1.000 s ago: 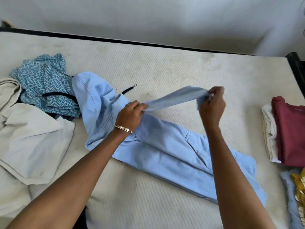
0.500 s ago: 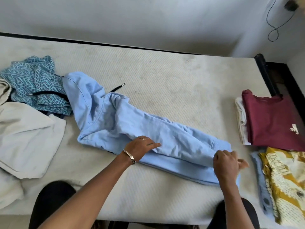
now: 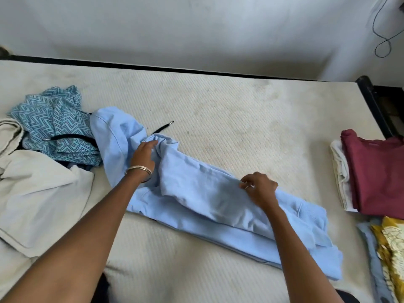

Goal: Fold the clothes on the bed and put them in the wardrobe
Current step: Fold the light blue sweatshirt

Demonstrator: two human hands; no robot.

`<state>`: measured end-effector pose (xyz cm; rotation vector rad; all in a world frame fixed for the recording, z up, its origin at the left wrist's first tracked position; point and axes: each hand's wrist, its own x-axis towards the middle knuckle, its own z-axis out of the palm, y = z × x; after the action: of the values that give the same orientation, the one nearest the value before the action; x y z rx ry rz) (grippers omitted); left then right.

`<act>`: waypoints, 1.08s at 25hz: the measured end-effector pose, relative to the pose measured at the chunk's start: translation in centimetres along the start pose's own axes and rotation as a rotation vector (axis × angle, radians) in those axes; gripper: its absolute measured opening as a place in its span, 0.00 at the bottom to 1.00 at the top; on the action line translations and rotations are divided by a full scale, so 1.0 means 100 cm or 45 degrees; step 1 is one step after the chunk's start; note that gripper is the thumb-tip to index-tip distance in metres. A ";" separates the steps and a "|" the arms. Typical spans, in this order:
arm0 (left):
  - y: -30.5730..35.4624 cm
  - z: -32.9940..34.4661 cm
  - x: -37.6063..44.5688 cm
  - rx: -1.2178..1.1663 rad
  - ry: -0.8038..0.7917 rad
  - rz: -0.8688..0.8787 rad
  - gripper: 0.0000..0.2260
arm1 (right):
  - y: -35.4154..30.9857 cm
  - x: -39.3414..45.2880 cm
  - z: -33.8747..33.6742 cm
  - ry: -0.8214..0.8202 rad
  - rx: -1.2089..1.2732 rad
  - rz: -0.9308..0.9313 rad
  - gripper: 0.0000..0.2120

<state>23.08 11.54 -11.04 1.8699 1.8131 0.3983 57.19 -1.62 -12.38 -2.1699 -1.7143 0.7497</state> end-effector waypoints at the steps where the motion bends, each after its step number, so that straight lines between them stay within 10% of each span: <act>1: 0.000 -0.003 0.009 0.050 -0.056 0.087 0.28 | 0.011 -0.003 -0.011 0.161 0.259 -0.036 0.10; 4: 0.015 -0.005 0.031 0.368 -0.253 0.308 0.34 | 0.040 -0.025 -0.048 0.212 0.626 0.029 0.16; 9: 0.060 -0.010 0.064 1.350 -0.690 0.708 0.19 | 0.038 -0.030 -0.016 -0.323 -0.163 0.087 0.28; 12: 0.049 -0.031 0.065 1.701 -0.744 0.775 0.18 | 0.037 -0.021 -0.023 -0.378 0.056 0.032 0.19; 15: 0.027 -0.051 0.054 1.723 -0.849 0.539 0.21 | 0.057 -0.028 -0.051 -0.367 0.563 0.051 0.25; 22: 0.017 -0.035 0.034 1.227 -0.491 -0.074 0.35 | 0.077 -0.015 -0.065 -0.415 0.156 0.411 0.27; 27: 0.054 -0.024 0.052 1.686 -0.448 0.156 0.39 | 0.085 -0.014 -0.090 -0.449 0.146 0.587 0.31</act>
<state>26.71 17.08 -6.85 2.5512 1.7945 -1.3393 68.84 -4.26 -8.97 -2.4912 -1.2649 1.3814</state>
